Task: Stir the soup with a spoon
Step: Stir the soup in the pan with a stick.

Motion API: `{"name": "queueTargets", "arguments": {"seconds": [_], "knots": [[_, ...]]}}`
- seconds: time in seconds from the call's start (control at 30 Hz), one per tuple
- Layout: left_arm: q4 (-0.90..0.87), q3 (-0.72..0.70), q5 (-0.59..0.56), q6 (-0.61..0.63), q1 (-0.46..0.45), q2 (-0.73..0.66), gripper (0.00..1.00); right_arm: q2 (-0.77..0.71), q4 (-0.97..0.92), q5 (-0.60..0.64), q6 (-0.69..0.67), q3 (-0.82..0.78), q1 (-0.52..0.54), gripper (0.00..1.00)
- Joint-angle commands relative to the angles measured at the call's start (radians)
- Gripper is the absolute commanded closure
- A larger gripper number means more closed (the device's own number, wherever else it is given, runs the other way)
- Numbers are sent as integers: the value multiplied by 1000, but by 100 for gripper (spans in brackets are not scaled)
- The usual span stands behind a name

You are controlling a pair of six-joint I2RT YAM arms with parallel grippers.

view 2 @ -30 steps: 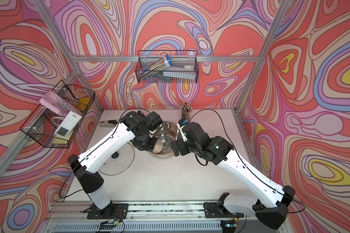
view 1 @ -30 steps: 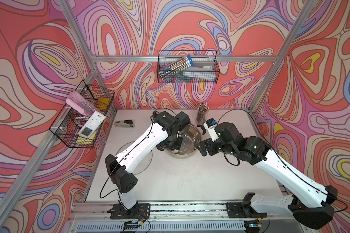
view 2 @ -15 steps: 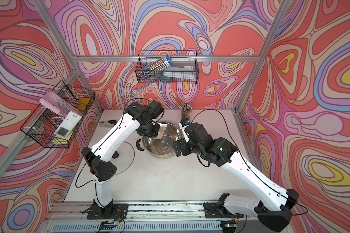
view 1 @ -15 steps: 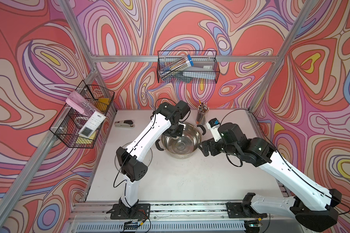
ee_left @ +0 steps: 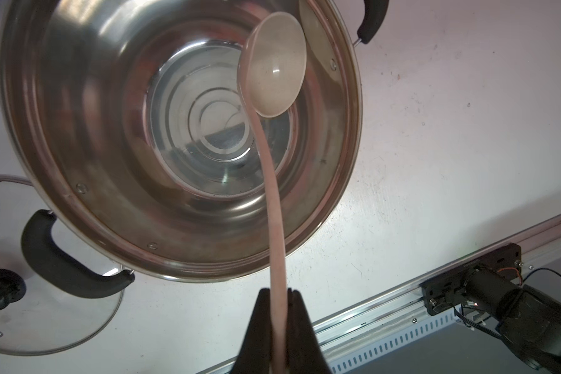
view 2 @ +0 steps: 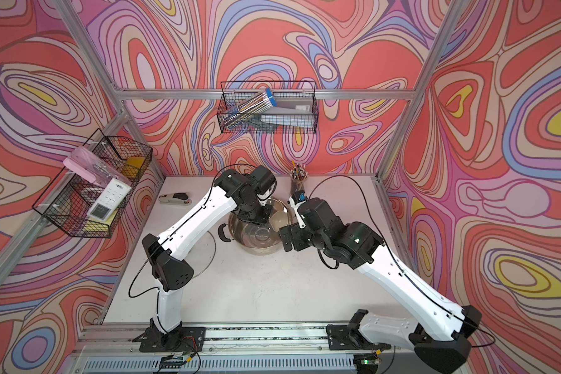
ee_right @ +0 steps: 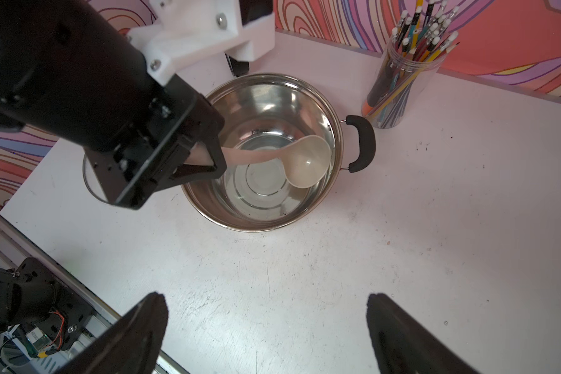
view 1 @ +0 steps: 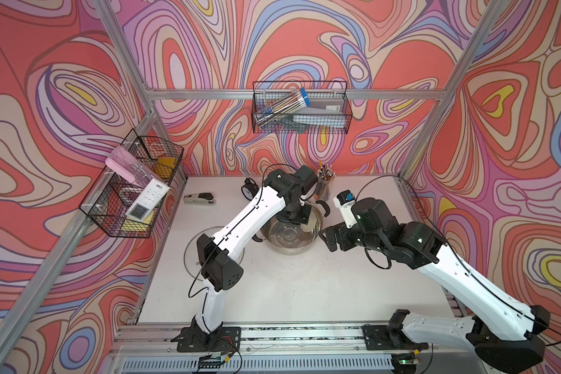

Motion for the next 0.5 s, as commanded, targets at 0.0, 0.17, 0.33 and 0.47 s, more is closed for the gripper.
{"name": "queueTargets", "arguments": {"seconds": [0.0, 0.17, 0.33, 0.47], "knots": [[7, -61, 36, 7, -14, -77, 100, 16, 15, -8, -6, 23, 3, 2], [-12, -206, 18, -21, -16, -175, 100, 37, 25, -28, -18, 33, 2, 2], [-62, -313, -34, -52, -16, -256, 100, 50, 35, -39, -29, 34, 2, 2], [-110, -341, -109, -69, -13, -285, 100, 58, 39, -49, -35, 34, 3, 2]]}}
